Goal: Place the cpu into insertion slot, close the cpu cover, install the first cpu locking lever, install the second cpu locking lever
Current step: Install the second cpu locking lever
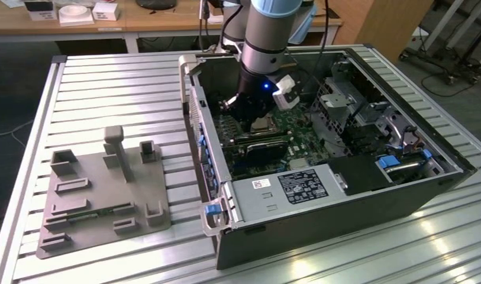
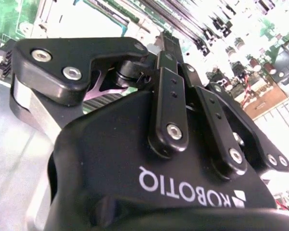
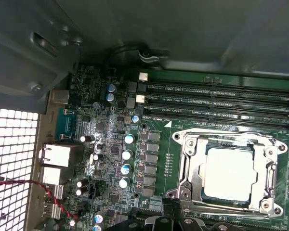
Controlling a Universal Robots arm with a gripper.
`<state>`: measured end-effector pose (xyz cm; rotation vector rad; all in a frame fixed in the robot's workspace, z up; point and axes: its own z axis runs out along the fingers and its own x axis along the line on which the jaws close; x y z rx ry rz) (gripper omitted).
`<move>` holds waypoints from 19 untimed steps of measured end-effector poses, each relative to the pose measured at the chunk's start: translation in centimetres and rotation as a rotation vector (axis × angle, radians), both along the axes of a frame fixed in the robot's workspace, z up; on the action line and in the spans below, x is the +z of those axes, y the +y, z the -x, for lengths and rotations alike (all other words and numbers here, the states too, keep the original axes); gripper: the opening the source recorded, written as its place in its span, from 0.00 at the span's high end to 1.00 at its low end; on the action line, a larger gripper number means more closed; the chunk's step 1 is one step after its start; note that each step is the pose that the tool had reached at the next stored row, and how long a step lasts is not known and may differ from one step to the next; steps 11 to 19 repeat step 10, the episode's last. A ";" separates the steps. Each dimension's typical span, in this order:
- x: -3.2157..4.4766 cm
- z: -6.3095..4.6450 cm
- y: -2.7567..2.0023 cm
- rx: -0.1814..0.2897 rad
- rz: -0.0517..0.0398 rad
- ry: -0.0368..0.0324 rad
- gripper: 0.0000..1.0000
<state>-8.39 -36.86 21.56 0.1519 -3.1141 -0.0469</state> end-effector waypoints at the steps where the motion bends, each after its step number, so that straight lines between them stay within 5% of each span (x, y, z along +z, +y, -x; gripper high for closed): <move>1: 0.13 0.0 0.00 0.000 -0.0004 -0.0001 0.90; 19: 0.61 0.0 0.00 0.000 -0.0009 0.0000 0.90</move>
